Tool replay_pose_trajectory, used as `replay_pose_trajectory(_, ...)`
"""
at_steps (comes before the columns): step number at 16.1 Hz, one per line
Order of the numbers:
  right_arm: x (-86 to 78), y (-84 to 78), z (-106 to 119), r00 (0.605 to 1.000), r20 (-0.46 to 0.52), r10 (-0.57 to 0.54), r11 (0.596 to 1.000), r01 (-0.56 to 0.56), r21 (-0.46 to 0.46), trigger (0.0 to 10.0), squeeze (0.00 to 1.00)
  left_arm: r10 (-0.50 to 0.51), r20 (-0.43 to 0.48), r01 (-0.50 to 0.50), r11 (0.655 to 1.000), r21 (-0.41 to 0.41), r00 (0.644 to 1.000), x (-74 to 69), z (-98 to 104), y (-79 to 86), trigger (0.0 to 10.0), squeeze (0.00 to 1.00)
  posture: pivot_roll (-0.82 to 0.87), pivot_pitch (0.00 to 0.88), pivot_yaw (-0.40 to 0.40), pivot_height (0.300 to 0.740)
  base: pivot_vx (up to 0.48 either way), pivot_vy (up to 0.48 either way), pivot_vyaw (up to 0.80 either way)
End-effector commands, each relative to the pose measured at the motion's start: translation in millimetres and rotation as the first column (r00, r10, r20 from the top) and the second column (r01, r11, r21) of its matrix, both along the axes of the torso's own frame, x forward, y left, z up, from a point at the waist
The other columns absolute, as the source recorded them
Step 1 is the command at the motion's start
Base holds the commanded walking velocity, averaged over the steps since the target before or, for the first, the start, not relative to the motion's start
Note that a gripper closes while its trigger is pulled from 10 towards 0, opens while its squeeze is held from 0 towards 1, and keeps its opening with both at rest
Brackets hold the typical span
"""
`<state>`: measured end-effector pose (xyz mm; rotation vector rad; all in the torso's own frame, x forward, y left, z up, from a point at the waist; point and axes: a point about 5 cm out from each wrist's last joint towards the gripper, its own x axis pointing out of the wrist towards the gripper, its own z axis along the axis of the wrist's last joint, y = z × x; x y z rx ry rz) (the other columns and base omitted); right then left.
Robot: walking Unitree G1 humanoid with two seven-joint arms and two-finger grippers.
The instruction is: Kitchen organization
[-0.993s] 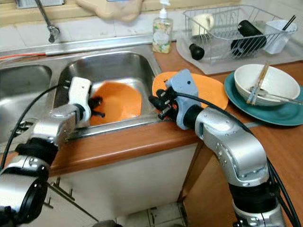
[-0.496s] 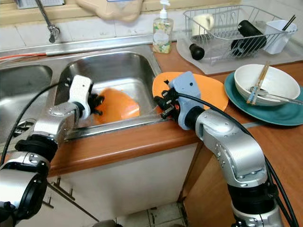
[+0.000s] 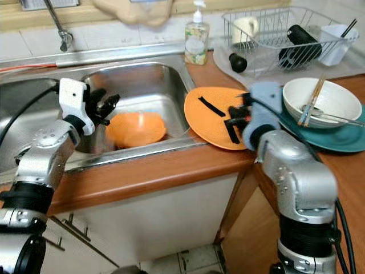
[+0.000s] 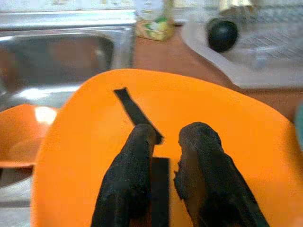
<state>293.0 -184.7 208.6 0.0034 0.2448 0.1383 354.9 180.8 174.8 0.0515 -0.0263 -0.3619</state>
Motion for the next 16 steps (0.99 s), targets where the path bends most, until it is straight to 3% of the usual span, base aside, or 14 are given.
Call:
replay_pose_trajectory(1,-5.0,-7.3,-2,0.999,-0.024,-0.047,0.998,0.048,0.031,10.0,1.00,-0.045,-0.016,0.043,0.997,-0.065,0.999,-5.8,2,-5.7,10.0,1.00,-0.06,0.000,0.070,0.740,0.000,0.000,0.00)
replay_pose_trajectory(4,-13.9,-18.5,-11,0.987,-0.103,-0.123,0.990,0.130,0.063,10.0,1.00,-0.140,-0.035,0.132,0.976,-0.174,0.989,-17.8,1,-24.0,10.0,1.00,-0.06,0.000,0.071,0.740,0.000,0.000,0.00)
replay_pose_trajectory(6,-16.7,-24.8,-16,0.974,-0.142,-0.174,0.982,0.183,0.053,10.0,1.00,-0.178,-0.060,0.167,0.975,-0.145,0.982,-21.4,-5,-36.7,10.0,1.00,-0.06,0.000,0.068,0.740,0.000,0.000,0.00)
replay_pose_trajectory(11,-12.6,-38.4,-28,0.945,-0.201,-0.258,0.964,0.265,0.008,10.0,1.00,-0.266,-0.157,0.221,0.942,-0.254,0.951,-9.7,-11,-71.1,10.0,1.00,-0.06,0.000,0.058,0.740,0.000,0.000,0.00)
replay_pose_trajectory(12,-11.7,-37.9,-30,0.944,-0.209,-0.256,0.964,0.264,0.011,10.0,1.00,-0.270,-0.172,0.218,0.938,-0.270,0.947,-7.2,-12,-74.1,10.0,0.67,-0.06,0.000,0.058,0.740,0.000,0.000,0.00)
replay_pose_trajectory(13,-10.7,-37.2,-31,0.943,-0.217,-0.251,0.966,0.260,0.011,10.0,0.80,-0.272,-0.187,0.214,0.936,-0.279,0.944,-4.8,-13,-76.7,10.0,0.07,-0.06,0.000,0.058,0.740,0.000,0.000,0.00)
replay_pose_trajectory(14,-6.7,-33.6,-37,0.946,-0.240,-0.217,0.973,0.231,0.031,10.0,0.00,-0.293,-0.238,0.211,0.925,-0.316,0.926,0.5,-17,-83.0,10.0,0.00,-0.06,0.000,0.067,0.740,0.000,0.000,0.00)
replay_pose_trajectory(16,3.4,-24.7,-38,0.963,-0.227,-0.142,0.977,0.173,0.122,10.0,0.00,-0.356,-0.293,0.223,0.887,-0.404,0.887,7.0,-23,-94.0,10.0,0.00,-0.07,0.000,0.071,0.740,0.000,0.000,0.00)
